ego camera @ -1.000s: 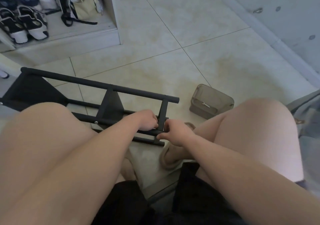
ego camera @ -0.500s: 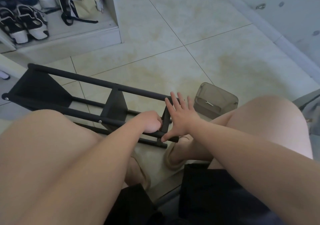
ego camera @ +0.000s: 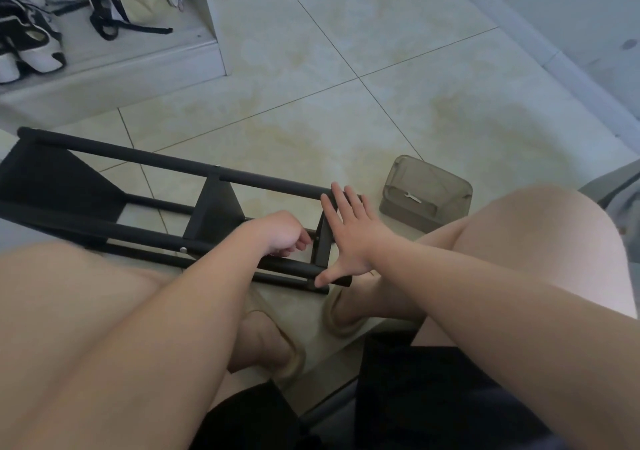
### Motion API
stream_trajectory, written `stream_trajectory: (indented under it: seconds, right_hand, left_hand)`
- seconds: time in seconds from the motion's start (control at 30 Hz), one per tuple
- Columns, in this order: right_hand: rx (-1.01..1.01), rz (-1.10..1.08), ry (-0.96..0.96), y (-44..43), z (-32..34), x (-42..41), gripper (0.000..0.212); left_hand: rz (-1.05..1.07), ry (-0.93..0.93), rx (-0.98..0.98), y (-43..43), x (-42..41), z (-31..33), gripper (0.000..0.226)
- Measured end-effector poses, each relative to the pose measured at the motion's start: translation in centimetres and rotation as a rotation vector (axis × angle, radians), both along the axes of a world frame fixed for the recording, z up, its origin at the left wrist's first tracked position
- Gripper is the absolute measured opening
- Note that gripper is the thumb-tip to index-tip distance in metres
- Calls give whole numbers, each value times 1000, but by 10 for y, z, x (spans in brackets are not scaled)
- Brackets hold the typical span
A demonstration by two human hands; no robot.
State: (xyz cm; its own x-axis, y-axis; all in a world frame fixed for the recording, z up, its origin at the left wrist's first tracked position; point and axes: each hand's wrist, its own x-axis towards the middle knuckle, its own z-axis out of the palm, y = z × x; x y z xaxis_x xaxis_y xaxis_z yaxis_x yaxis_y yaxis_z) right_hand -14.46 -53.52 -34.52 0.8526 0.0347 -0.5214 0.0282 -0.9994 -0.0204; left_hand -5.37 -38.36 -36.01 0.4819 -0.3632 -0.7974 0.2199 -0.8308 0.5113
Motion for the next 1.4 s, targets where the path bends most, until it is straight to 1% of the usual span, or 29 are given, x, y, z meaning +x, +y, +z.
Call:
stream_trajectory:
  seconds: [0.07,0.13,0.27,0.37,0.5,0.7,0.9,0.97,1.03,1.1,1.23,1.33,1.4]
  right_hand:
    - [-2,-3,4,0,2,0,158]
    - [-4,-4,11,1,4,0,157]
    - [-1,-12,15,2,6,-1,158]
    - [-1,-15,12,3,6,-1,158]
    - [-9,-13,15,3,6,-1,158]
    - [-12,-14,26,5,7,0,158]
    - [-24,-18,35,5,8,-1,158]
    - [-20,-20,38,5,9,-1,158]
    - [-22,-18,34,5,9,0,157]
    - [-29,-15,28,6,10,0,157]
    - [-41,-17,24,6,10,0,157]
    - [-30,-25,26,5,10,0,157]
    - [-28,-25,29,4,10,0,157]
  left_hand:
    - [63,62,-62,3,2,0,33]
    - [79,122,-103,5,2,3,33]
    - [110,222,-170,6,2,7,19]
    - [98,263,-210,7,2,8,15]
    - [15,213,-160,5,1,3,15]
    - [-99,169,-136,3,2,-9,14]
    - [-255,33,-44,-2,0,-11,19]
    - [-244,91,-60,-3,1,-12,22]
    - [-247,152,-70,-4,3,-12,31]
    - [-287,147,-36,-5,5,-14,35]
    - [-314,113,40,-10,6,-14,10]
    - [-331,94,76,-13,6,-16,25]
    - [-333,109,85,-14,6,-18,29]
